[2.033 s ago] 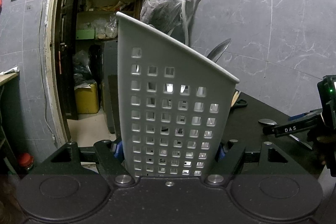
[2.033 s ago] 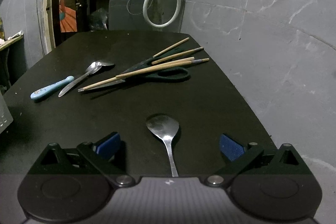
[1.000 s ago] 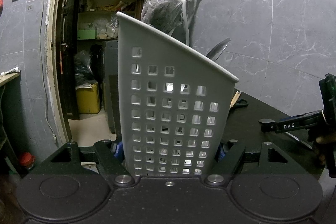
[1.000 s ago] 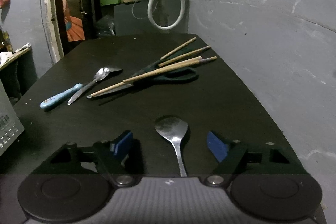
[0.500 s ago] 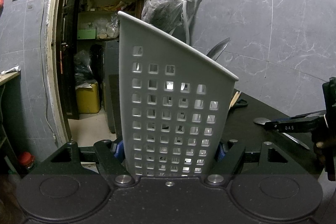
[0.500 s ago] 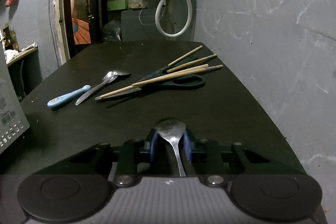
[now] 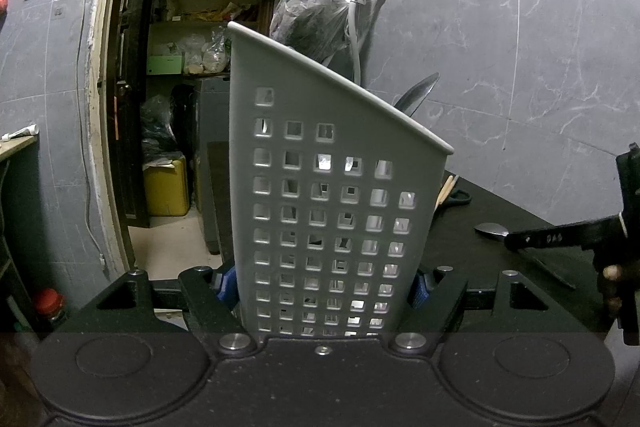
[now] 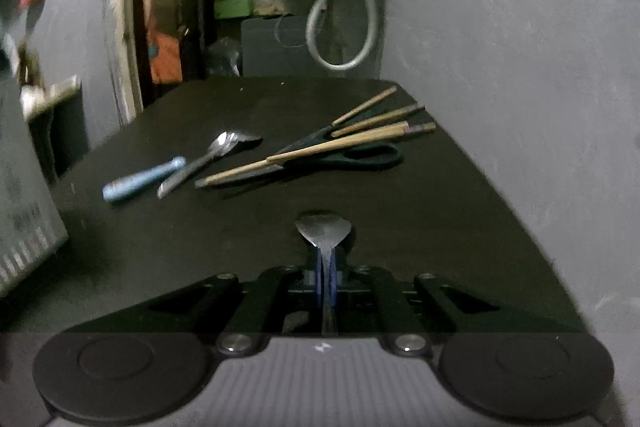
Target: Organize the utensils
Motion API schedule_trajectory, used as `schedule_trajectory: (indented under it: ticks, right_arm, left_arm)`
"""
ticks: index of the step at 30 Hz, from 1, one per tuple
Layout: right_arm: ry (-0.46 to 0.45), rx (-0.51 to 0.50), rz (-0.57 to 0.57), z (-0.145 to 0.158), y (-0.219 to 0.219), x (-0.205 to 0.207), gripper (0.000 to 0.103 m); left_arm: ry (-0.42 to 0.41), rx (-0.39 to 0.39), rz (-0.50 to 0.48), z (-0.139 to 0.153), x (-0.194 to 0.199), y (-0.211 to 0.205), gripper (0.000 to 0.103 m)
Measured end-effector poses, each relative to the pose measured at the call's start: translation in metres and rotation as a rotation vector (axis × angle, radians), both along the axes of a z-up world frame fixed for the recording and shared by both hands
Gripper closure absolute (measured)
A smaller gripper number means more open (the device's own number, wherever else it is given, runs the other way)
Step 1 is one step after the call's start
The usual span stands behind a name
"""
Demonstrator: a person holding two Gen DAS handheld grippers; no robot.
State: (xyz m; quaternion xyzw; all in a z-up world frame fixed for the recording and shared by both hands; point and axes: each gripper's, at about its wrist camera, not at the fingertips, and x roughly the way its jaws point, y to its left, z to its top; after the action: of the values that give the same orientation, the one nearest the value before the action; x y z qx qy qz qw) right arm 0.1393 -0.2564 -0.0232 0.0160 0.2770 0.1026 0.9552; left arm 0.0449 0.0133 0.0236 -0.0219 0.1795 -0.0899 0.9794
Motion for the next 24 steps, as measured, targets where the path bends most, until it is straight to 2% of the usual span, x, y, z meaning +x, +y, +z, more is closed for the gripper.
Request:
schedule_trajectory:
  ticks: [3,7,10,14,15,18,20,24]
  right_arm:
    - [0.028,0.149,-0.006,-0.002,-0.02,0.002,0.099]
    - [0.042,0.235,-0.016,-0.004,-0.032,-0.001,0.099]
    - [0.024,0.175,-0.013,-0.003,-0.024,-0.007,0.099]
    - [-0.018,-0.068,0.015,0.001,0.008,-0.014,0.099]
    - [-0.02,-0.096,0.029,0.001,0.013,-0.014,0.099]
    - [-0.004,-0.094,0.049,0.003,0.019,-0.009,0.097]
    - [0.012,-0.048,0.044,0.004,0.015,-0.003,0.088]
    - [0.027,-0.017,0.056,0.004,0.01,0.007,0.086]
  left_arm:
    - [-0.001,-0.001,0.0,0.0,0.0,0.0,0.026]
    - [0.0,0.0,0.001,0.0,0.0,0.0,0.026]
    - [0.0,0.0,0.001,0.0,0.0,0.0,0.026]
    - [-0.001,-0.001,0.001,0.0,0.0,0.0,0.026]
    - [-0.001,-0.001,0.0,0.0,0.0,0.0,0.026]
    - [-0.001,-0.003,-0.001,0.0,0.0,0.001,0.026]
    - [0.0,-0.004,-0.002,0.0,0.0,0.0,0.026]
    - [-0.001,-0.005,-0.002,0.0,-0.001,0.0,0.026]
